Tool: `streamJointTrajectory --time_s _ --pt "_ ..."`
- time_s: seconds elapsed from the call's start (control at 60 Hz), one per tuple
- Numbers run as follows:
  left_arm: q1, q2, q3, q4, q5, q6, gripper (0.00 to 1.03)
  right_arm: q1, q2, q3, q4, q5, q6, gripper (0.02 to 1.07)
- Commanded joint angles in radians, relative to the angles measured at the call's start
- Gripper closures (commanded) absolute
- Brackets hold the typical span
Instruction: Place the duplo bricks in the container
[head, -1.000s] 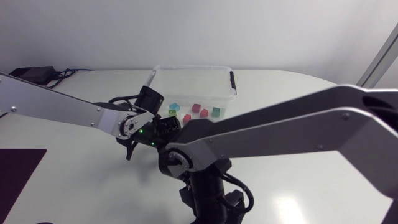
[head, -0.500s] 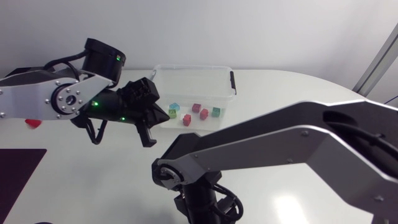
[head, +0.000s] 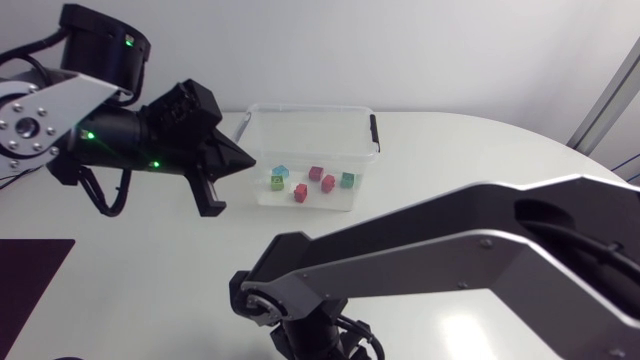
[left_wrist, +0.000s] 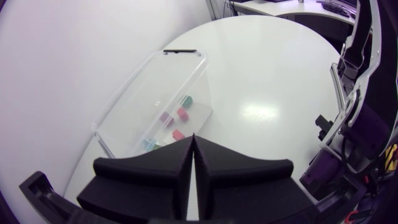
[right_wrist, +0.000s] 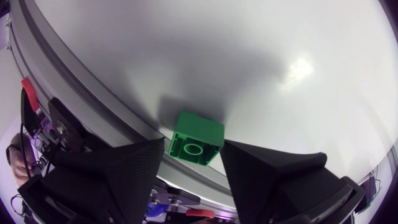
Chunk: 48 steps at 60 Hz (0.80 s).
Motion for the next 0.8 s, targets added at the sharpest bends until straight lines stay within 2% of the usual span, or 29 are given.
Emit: streamJointTrajectory --time_s 0.0,0.033,0.15,0.333,0.5,0.65,0.717,0.783 --pt "0.003 -0.036 0.043 -0.015 0.009 -0.015 0.98 0.023 -0.014 -0.050 0.001 0.002 0.017 0.76" --pt "0.003 -0.037 0.054 -0.017 0.007 -0.019 0.98 0.023 -0.023 -0.058 0.007 0.012 0.020 0.79" --pt "0.011 -0.037 0.087 -0.021 0.009 -0.029 0.98 0.017 -0.102 -0.069 0.009 0.062 0.043 0.80" --pt "0.019 0.013 0.135 0.045 -0.003 -0.075 0.98 -0.057 -0.240 0.000 -0.048 0.139 0.073 0.80" --pt "0.025 0.130 0.202 0.135 -0.034 -0.122 0.98 -0.156 -0.318 0.129 -0.088 0.186 0.083 0.80" --pt "0.029 0.239 0.248 0.252 -0.122 -0.177 0.98 -0.294 -0.320 0.276 -0.069 0.222 0.083 0.80" --pt "0.048 0.257 0.268 0.252 -0.125 -0.193 0.98 -0.348 -0.304 0.339 -0.054 0.234 0.079 0.80" --pt "0.069 0.259 0.274 0.258 -0.149 -0.210 0.96 -0.396 -0.275 0.398 -0.027 0.292 0.077 0.80"
